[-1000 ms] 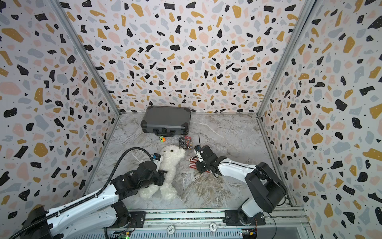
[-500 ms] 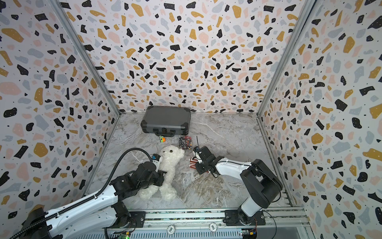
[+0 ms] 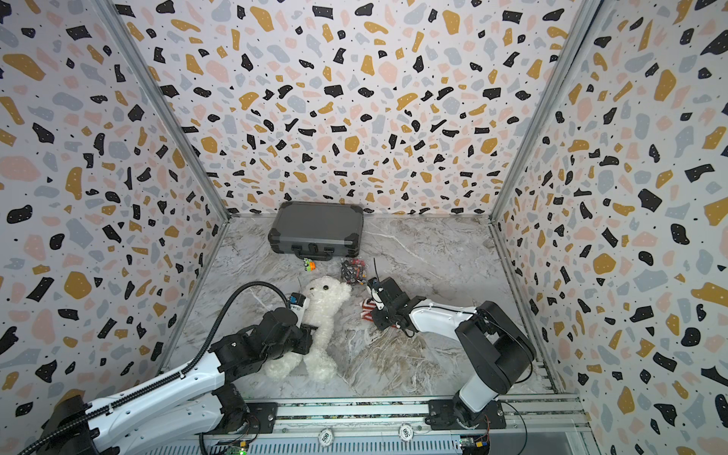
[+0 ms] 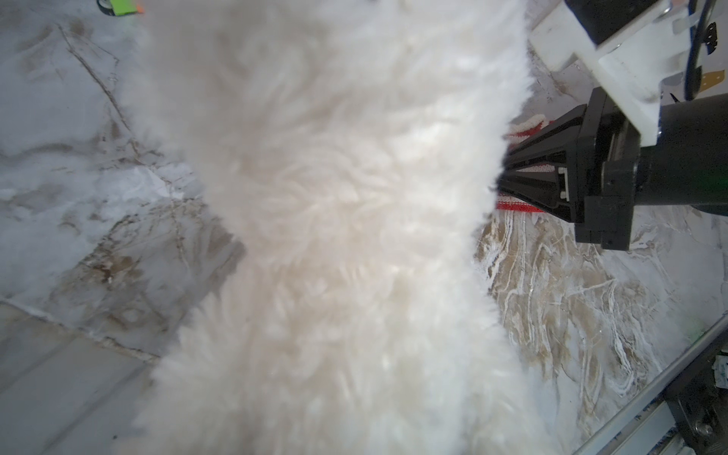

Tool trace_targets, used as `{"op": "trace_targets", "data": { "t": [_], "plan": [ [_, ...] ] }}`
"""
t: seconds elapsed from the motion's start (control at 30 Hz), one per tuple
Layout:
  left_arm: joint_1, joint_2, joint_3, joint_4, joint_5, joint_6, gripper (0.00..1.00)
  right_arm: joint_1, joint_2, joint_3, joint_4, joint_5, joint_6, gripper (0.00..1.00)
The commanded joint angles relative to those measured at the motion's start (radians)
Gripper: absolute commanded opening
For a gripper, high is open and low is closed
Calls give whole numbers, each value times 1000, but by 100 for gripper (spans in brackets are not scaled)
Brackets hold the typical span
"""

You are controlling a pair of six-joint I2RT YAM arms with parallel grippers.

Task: Dress the teddy bear

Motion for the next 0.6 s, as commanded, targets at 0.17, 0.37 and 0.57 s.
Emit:
{"op": "trace_targets", "data": {
  "t": [0.17, 0.37, 0.57],
  "plan": [
    [-5, 8, -1, 39, -20, 4, 24, 24, -65, 51, 11, 19, 31, 3],
    [-5, 27, -7, 55, -21, 4, 24, 23, -20, 63, 30, 22, 42, 2],
    [-5, 25, -10, 51, -24, 3, 24, 21, -4, 68, 5, 25, 19, 12]
  ]
}}
